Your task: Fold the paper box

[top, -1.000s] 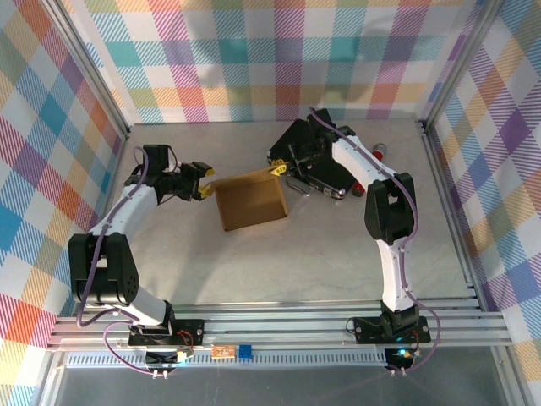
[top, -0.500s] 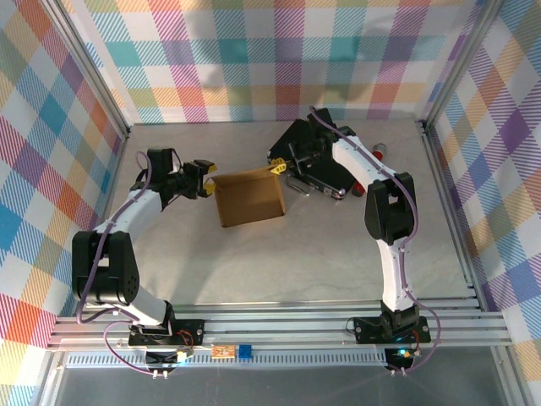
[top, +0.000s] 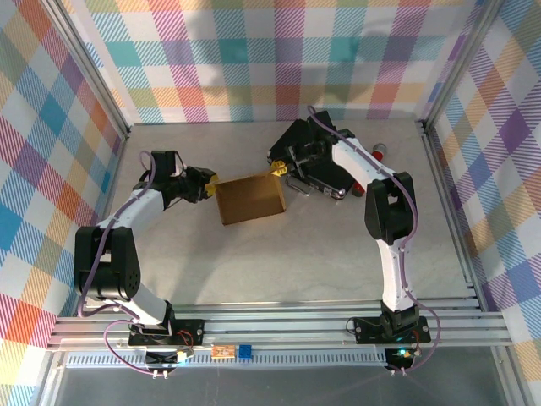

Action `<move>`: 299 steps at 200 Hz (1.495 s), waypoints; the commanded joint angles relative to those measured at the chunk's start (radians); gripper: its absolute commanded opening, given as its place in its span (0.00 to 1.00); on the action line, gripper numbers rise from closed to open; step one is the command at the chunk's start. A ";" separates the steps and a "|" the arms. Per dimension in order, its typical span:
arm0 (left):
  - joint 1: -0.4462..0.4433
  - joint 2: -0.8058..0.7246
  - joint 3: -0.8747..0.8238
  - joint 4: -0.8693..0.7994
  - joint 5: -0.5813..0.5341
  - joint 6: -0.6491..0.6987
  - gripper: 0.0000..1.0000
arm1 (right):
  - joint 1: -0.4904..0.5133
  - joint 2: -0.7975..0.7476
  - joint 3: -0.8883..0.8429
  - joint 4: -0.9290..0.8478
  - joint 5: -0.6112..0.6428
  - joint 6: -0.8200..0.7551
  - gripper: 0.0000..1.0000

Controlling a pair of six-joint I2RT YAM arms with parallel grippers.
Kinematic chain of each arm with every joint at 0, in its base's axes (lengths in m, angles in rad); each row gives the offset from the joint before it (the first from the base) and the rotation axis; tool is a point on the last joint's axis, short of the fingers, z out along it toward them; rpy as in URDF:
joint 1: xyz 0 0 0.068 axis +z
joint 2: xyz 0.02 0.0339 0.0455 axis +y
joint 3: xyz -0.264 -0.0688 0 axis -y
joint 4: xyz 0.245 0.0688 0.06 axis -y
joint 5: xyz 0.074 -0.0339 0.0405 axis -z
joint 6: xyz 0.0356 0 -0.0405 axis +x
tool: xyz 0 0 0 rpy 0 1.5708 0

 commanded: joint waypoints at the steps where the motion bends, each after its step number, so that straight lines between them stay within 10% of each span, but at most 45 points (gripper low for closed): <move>1: -0.021 0.009 -0.036 -0.015 0.034 0.106 0.28 | 0.024 0.012 -0.044 0.009 -0.014 -0.159 0.00; 299: -0.096 0.024 0.027 -0.530 -0.220 0.602 0.30 | 0.064 0.043 -0.010 -0.408 0.287 -0.760 0.08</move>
